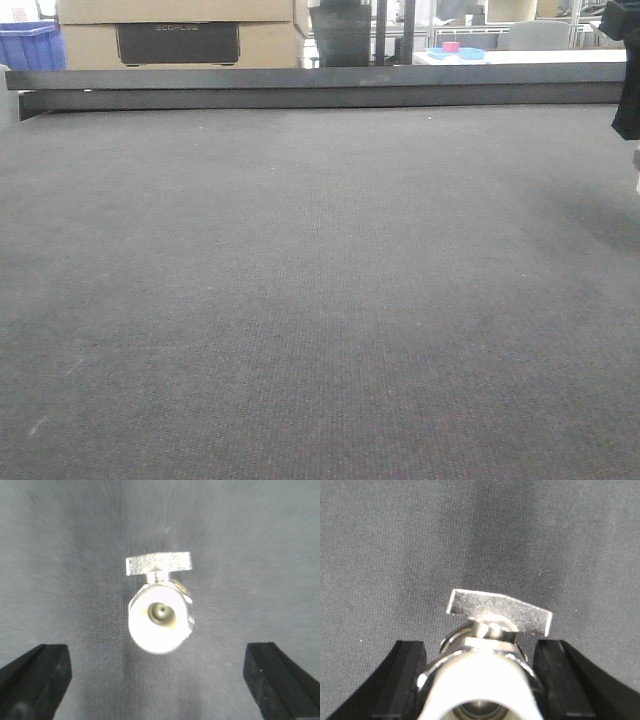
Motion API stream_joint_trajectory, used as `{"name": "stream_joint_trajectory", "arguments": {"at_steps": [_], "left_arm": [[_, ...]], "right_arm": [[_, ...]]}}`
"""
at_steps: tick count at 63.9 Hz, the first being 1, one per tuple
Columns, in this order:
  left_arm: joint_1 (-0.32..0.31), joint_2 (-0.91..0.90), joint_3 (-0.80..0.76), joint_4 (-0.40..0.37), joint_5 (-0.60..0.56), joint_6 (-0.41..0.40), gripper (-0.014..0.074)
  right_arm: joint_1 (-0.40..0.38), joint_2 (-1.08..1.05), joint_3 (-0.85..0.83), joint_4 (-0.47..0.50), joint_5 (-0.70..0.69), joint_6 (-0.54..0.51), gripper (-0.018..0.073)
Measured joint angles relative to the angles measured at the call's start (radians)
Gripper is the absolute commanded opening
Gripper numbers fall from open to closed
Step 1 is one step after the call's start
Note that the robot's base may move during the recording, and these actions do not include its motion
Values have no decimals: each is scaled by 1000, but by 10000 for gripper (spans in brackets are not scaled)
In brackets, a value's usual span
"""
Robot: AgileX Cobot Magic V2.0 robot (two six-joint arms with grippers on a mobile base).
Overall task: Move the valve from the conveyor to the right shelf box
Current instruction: 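Lower the left gripper onto the other valve and close it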
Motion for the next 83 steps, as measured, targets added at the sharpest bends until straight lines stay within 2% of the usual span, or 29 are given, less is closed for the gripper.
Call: {"name": "stream_joint_trajectory", "arguments": {"at_steps": [8,18,39,71,77,81,83], "left_arm": [[21,52,0,-6,-14,2,599],[48,83,0,-65,-60,22,599],[53,92,0,-114,-116,55,599],[53,121,0,-143,-99,56,597],[53,121,0,-143,-92,56,540],[50,121,0,-144,-92,56,444],[48,121,0,-144,-92,56,363]], "right_arm": [[0,0,0,0,0,0,-151],[0,0,0,2,-2,0,-151],[0,0,0,2,-8,0,-151],[0,0,0,2,-12,0,-151],[0,0,0,2,-16,0,-151],[0,0,0,2,-20,0,-151],[0,0,0,2,-23,0,-151]]}}
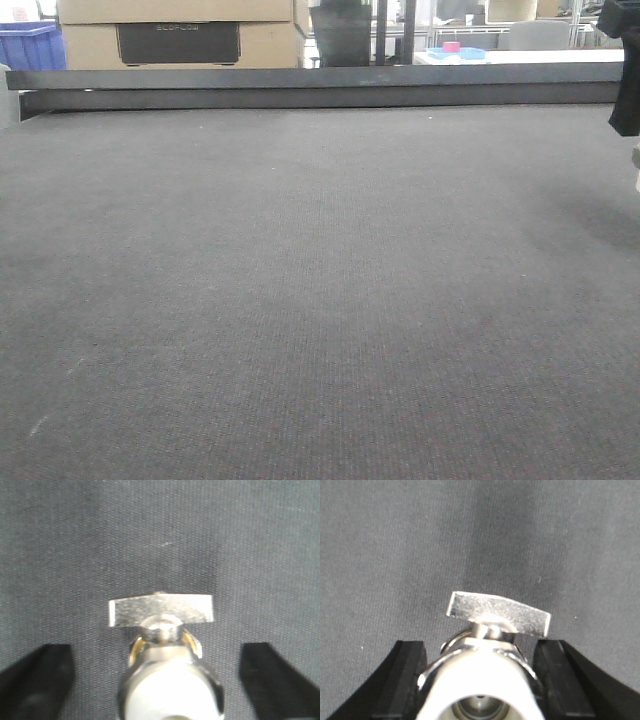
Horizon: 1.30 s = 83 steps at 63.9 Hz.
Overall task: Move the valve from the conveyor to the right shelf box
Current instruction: 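Lower the left gripper onto the other valve and close it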
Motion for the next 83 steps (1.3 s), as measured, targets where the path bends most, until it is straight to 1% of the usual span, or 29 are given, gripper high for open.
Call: {"name": "stream_joint_trajectory", "arguments": {"at_steps": [6,7,10,11,12,21,28,35,38,41,47,57,60,67,75,83], "left_arm": [[-2,0,-2,-2,0,2,126],[-2,0,-4,-4,1,2,64],[-4,0,-6,-3,4,3,-58],[-4,0,-8,-3,4,3,-97],[-4,0,-10,-3,6,3,-110],[-4,-17,-29,-3,37,3,-111],[-4,-66,-38,-36,66,0,-111],[-20,-130,-42,-51,84,0,-111],[-34,-171,-43,-51,89,-15,-111],[-51,-203,-43,-49,90,-35,-111],[-97,-264,-45,-21,94,-72,-111],[-199,-354,-56,39,98,-143,-111],[-232,-376,-57,46,101,-165,-111],[-287,-429,-58,47,107,-206,-111],[-321,-487,-58,48,111,-229,-111],[-328,-541,-58,50,113,-235,-111]], "right_arm": [[0,0,0,0,-7,0,-151],[0,0,0,0,-7,0,-151],[0,0,0,0,-7,0,-151],[0,0,0,0,-7,0,-151],[0,0,0,0,-7,0,-151],[0,0,0,0,-12,0,-151],[0,-6,0,0,-14,0,-151],[0,-30,0,0,-26,0,-151],[0,-43,0,0,-33,0,-151],[0,-60,0,0,-37,0,-151],[2,-84,-23,0,-37,0,-151],[2,-119,-89,0,-23,0,-151],[2,-127,-116,0,-10,0,-151],[2,-148,-184,0,29,0,-151],[2,-182,-246,0,55,0,-151],[2,-233,-289,0,66,0,-151]]}}
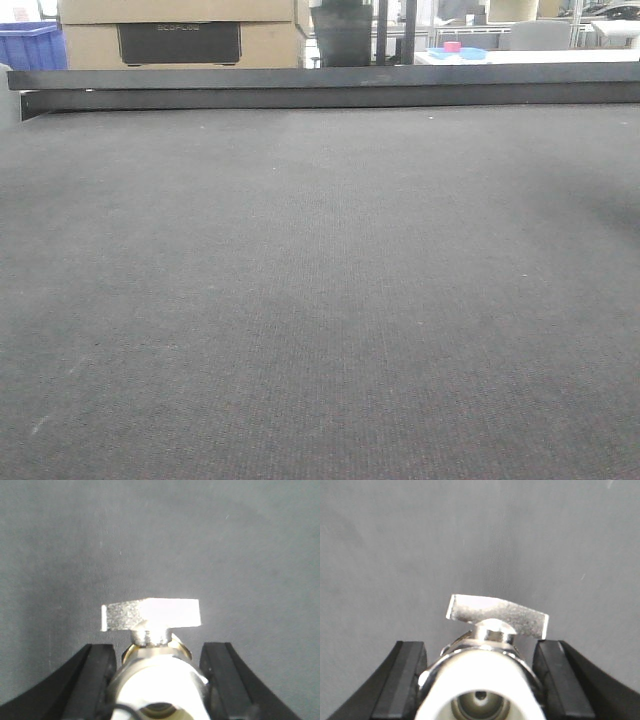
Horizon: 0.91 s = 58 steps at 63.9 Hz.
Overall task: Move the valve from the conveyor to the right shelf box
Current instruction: 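Lower the left gripper onto the other valve and close it, then lift both held valves up off the conveyor belt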
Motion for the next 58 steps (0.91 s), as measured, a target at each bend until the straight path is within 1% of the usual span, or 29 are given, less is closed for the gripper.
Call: {"name": "stream_joint_trajectory", "arguments": {"at_steps": [16,47,58], "left_arm": [[-2,-85,0,4,4,0,-111],[-2,-89,0,10,8,-2,-111],[-2,-89,0,12,-42,-2,-111]], "right_arm": [[0,-88,-48,0,5,0,-151],[0,-108,-50,0,10,0,-151],[0,-108,-50,2,10,0,-151]]}}
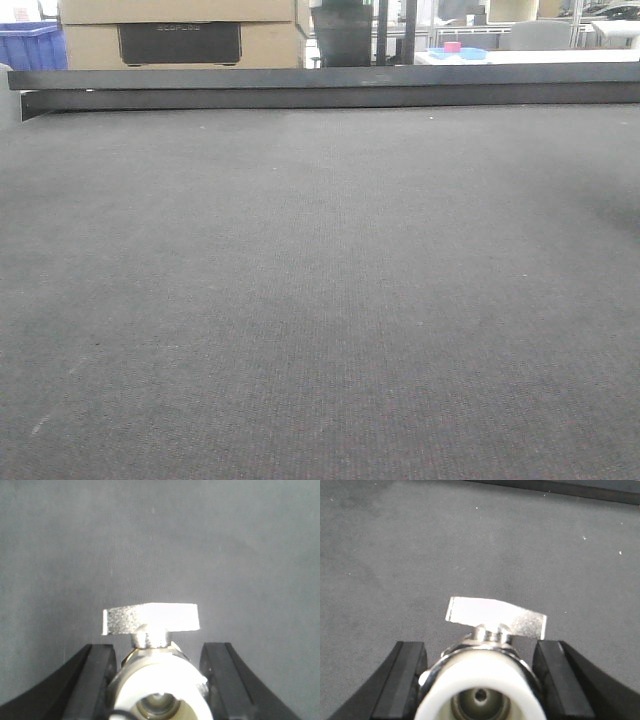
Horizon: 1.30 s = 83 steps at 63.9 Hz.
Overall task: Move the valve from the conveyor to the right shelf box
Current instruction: 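Lift both held valves up off the conveyor belt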
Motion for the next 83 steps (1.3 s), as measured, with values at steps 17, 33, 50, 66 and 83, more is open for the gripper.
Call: {"name": "stream_joint_trajectory", "arguments": {"at_steps": [17,33,50,66,83], "left_arm": [[0,0,0,0,-141,0,-111],[0,0,0,0,-261,0,-111],[0,0,0,0,-370,0,-111],[0,0,0,0,-399,0,-111],[0,0,0,10,-401,0,-111]], "right_arm": [[0,0,0,0,0,0,-151],[0,0,0,0,0,0,-151],[0,0,0,0,0,0,-151],[0,0,0,0,0,0,-151],[0,2,0,8,-4,0,-151]]}}
